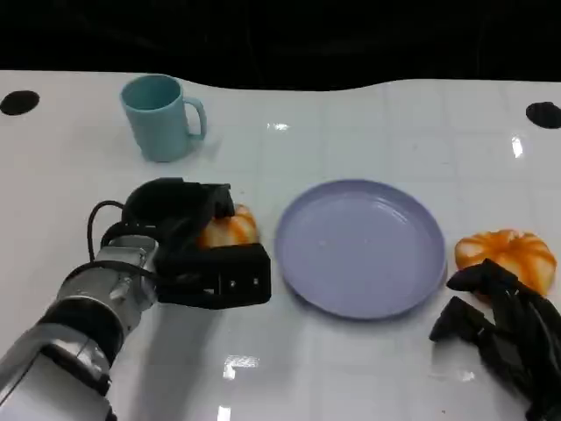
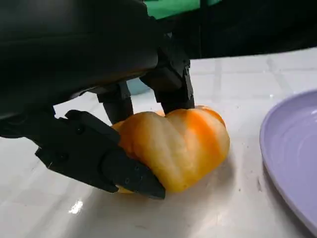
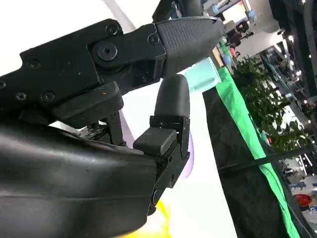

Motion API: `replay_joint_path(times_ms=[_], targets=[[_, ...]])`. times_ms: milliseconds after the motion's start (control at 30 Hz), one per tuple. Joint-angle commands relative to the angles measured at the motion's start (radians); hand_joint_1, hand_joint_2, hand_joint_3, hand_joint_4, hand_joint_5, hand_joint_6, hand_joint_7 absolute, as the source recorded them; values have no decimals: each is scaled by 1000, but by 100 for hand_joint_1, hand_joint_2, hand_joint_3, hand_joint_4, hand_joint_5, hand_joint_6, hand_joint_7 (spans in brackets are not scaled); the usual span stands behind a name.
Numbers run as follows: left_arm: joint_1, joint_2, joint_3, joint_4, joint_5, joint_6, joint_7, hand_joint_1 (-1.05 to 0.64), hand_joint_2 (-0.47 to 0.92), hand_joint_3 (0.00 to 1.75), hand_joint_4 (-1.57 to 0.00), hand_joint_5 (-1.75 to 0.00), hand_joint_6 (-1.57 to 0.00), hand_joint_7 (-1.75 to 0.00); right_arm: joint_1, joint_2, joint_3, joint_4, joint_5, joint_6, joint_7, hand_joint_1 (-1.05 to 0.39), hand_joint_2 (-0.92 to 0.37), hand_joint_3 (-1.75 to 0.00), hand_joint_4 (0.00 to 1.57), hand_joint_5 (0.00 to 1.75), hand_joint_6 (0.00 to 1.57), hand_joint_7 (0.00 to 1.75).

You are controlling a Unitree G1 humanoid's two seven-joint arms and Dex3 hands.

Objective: Grasp the bread from the table and place it into the plate.

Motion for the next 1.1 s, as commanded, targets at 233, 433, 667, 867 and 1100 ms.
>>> replay_joint_path(times_ms=[233, 433, 667, 867, 1100], targets=[[13, 17, 105, -46, -121, -89, 85, -16, 68, 82, -81, -175, -57, -175, -5, -22, -11, 62, -14, -40, 15, -53, -92, -24, 64, 160, 61, 125], [0, -5, 130, -114, -157, -158, 83, -14, 55, 107, -85, -175, -62, -175, -9, -24, -8, 68, -22, -48, 6, -53, -92, -25, 65, 160, 60, 126], [-35, -44, 122, -142, -164, -180, 37, -13, 53, 110, -86, -175, -64, -175, -11, -26, -10, 73, -20, -47, 16, -54, -92, -25, 65, 161, 59, 126], [-59, -81, 110, -159, -159, -194, 2, -11, 48, 115, -87, -175, -67, -175, -10, -26, -11, 67, -10, -31, 26, -53, -92, -25, 64, 161, 58, 127], [-94, -164, 57, -152, -128, -217, -35, -19, 48, 126, -95, -175, -74, -175, -6, -23, -10, 71, -20, -52, 19, -54, -92, -24, 63, 162, 58, 130]])
